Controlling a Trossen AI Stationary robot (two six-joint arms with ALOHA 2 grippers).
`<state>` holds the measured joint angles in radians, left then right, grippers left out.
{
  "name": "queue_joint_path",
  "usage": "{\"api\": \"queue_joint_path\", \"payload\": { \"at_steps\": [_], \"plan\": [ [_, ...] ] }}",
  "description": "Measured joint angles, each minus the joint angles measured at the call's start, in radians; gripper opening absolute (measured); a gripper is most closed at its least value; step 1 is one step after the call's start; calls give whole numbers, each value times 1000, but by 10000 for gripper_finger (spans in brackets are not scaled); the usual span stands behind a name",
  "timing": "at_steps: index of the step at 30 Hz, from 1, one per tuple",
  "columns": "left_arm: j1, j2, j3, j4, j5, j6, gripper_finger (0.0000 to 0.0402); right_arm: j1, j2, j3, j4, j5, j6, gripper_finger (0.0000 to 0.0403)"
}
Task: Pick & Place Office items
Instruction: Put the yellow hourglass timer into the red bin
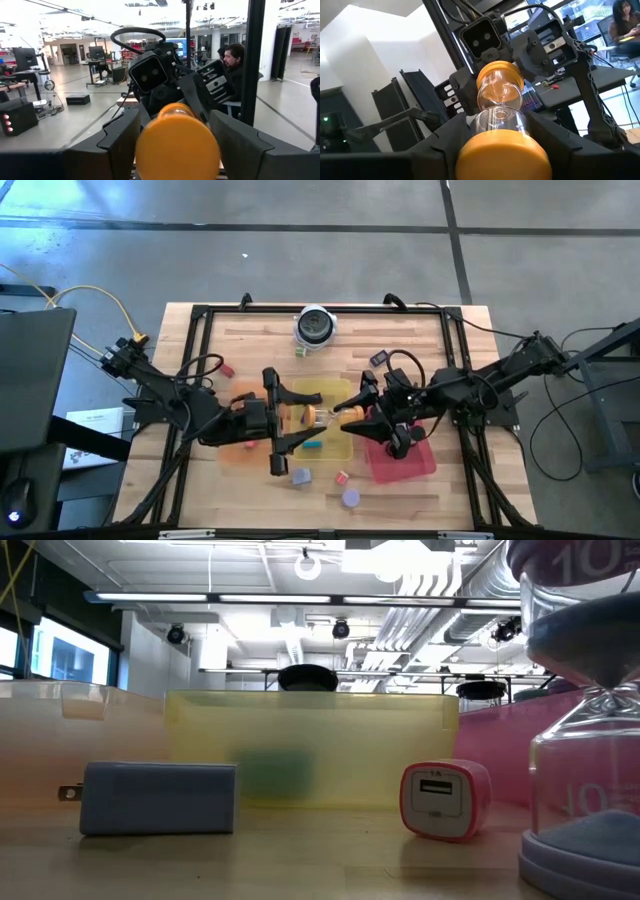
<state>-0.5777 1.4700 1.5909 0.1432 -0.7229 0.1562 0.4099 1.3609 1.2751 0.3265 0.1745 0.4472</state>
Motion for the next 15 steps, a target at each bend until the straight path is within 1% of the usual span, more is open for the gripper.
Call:
{"api": "queue_joint_path", "payload": {
  "at_steps": [4, 7, 15],
  "plan": [
    [0, 0, 0, 0, -2, 0, 234, 2, 0, 0, -20, 2, 1, 176],
    [-6, 0, 0, 0, -2, -33, 235, 3, 0, 0, -29, 9, 2, 176],
    [-15, 0, 0, -1, -6, -101, 236, 3, 0, 0, -112, 8, 76, 176]
  ]
}}
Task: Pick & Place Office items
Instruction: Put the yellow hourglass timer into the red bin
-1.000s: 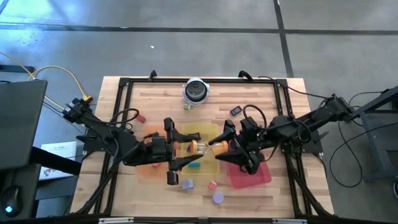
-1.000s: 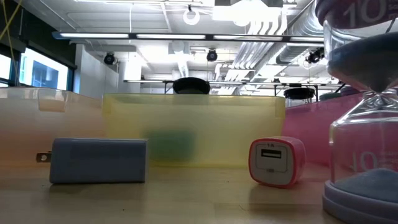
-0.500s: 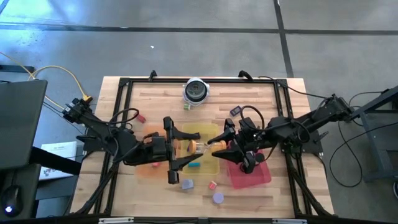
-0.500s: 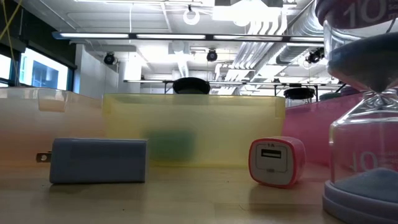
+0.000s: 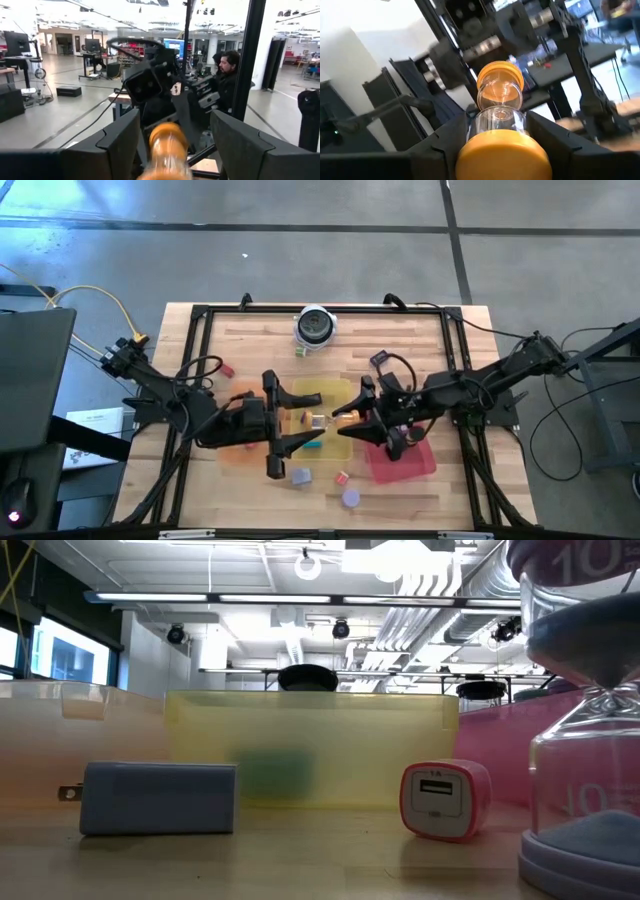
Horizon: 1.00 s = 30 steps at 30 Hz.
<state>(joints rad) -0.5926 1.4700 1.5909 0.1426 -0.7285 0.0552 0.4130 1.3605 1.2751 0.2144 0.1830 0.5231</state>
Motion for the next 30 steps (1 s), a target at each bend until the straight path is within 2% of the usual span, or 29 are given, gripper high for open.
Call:
{"api": "queue_joint_path", "payload": {
  "at_steps": [5, 11, 20, 24, 30],
  "plan": [
    [-5, 0, 0, 0, -25, 4, 237, 23, -1, 0, -158, -51, 81, 176],
    [-12, 0, 0, -2, -34, 4, 237, 84, -1, 0, -511, -135, 273, 176],
    [-32, 0, 0, -3, -33, 4, 237, 184, -1, 0, -1055, -133, 614, 177],
    [-46, 0, 0, -5, -42, 5, 237, 257, 2, 0, -1189, -136, 759, 177],
    [-87, 0, 0, -8, -131, 5, 237, 365, 4, 0, -1333, -130, 977, 178]
  ]
}}
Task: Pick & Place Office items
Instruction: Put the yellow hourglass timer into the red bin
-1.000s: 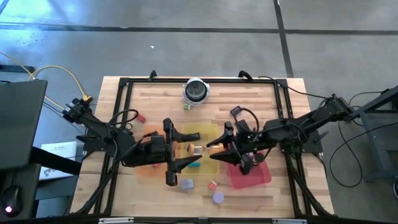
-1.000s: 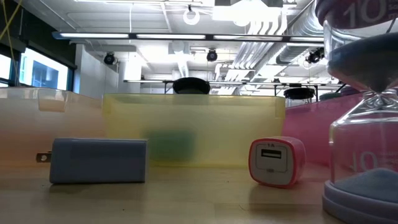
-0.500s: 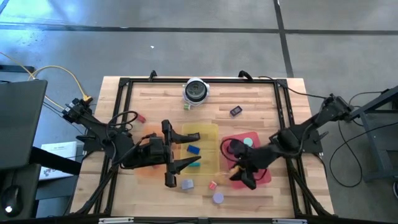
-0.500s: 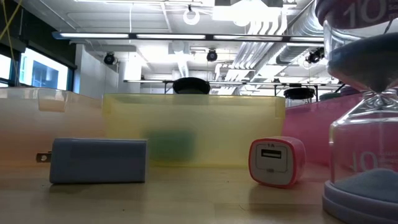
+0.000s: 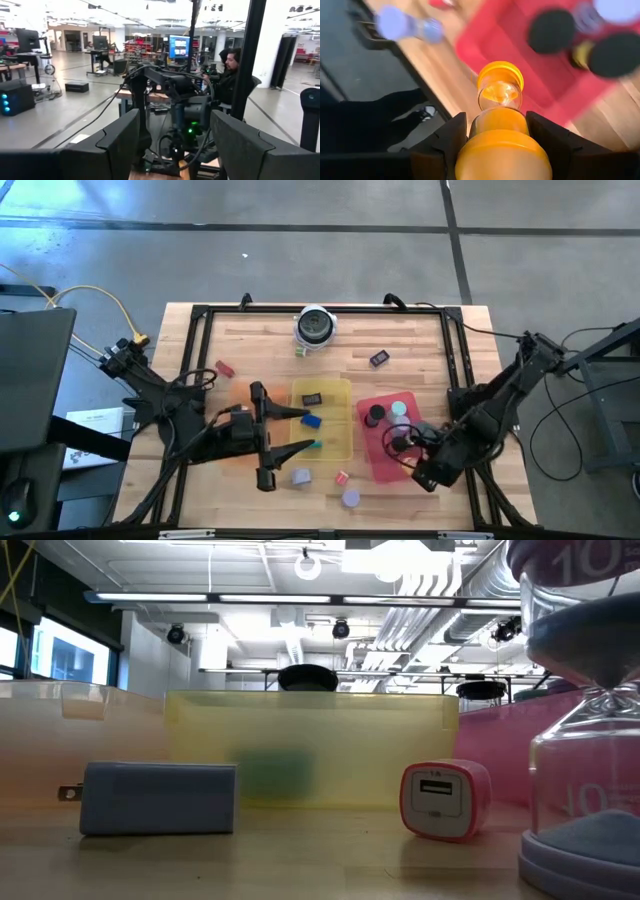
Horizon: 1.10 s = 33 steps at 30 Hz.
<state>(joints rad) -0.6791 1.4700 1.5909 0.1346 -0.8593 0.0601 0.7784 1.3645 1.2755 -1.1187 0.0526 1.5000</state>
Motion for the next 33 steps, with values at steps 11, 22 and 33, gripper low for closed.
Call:
{"api": "queue_joint_path", "payload": {
  "at_steps": [11, 22, 33],
  "plan": [
    [-88, 0, 0, 0, -168, -5, 237, 65, 1, -36, -82, 11, 174, 181],
    [-143, 0, 0, -1, -223, -8, 237, 60, 1, -275, 65, -53, 209, 185],
    [-152, 0, 0, 0, -223, -13, 237, -13, 1, -373, 162, -108, 134, 186]
  ]
}}
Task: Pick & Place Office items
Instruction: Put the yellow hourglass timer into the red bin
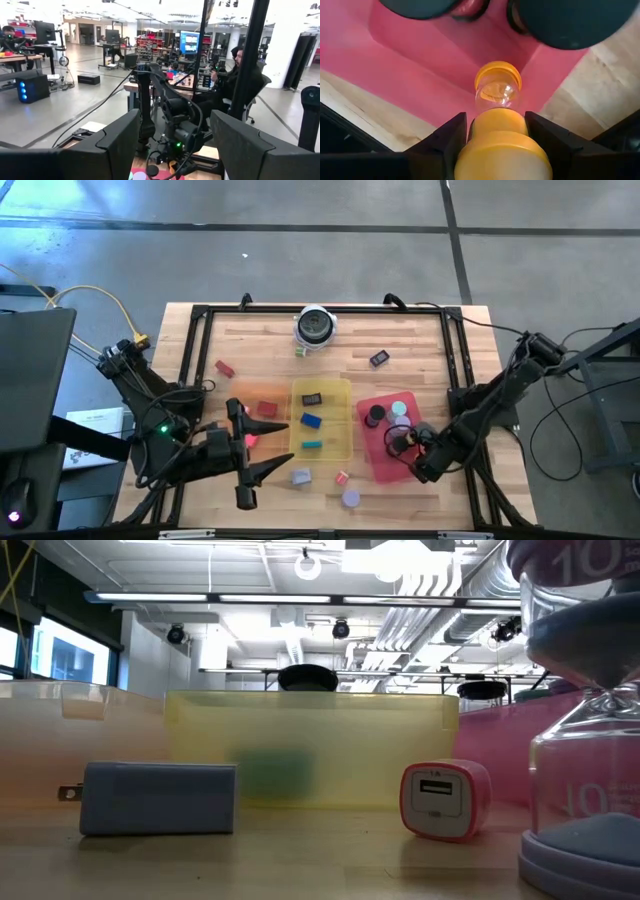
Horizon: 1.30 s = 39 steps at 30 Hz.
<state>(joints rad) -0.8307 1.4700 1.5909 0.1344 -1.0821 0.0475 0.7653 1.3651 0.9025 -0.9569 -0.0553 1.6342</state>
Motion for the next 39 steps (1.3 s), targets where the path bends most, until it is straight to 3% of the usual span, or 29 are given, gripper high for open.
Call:
{"api": "queue_joint_path", "payload": {
  "at_steps": [11, 23, 29, 39],
  "plan": [
    [0, 0, 0, 0, 0, -28, 237, -28, 0, -28, 92, 24, -48, 214],
    [1, 0, 0, 0, 0, 47, 237, -28, -11, -28, 67, 30, -69, 217],
    [1, 0, 0, 0, -2, 3, 237, -28, -11, -25, 59, 32, -91, 217],
    [1, 0, 0, 0, -16, 34, 237, -28, -11, 39, -2, 105, -101, 217]
  ]
}}
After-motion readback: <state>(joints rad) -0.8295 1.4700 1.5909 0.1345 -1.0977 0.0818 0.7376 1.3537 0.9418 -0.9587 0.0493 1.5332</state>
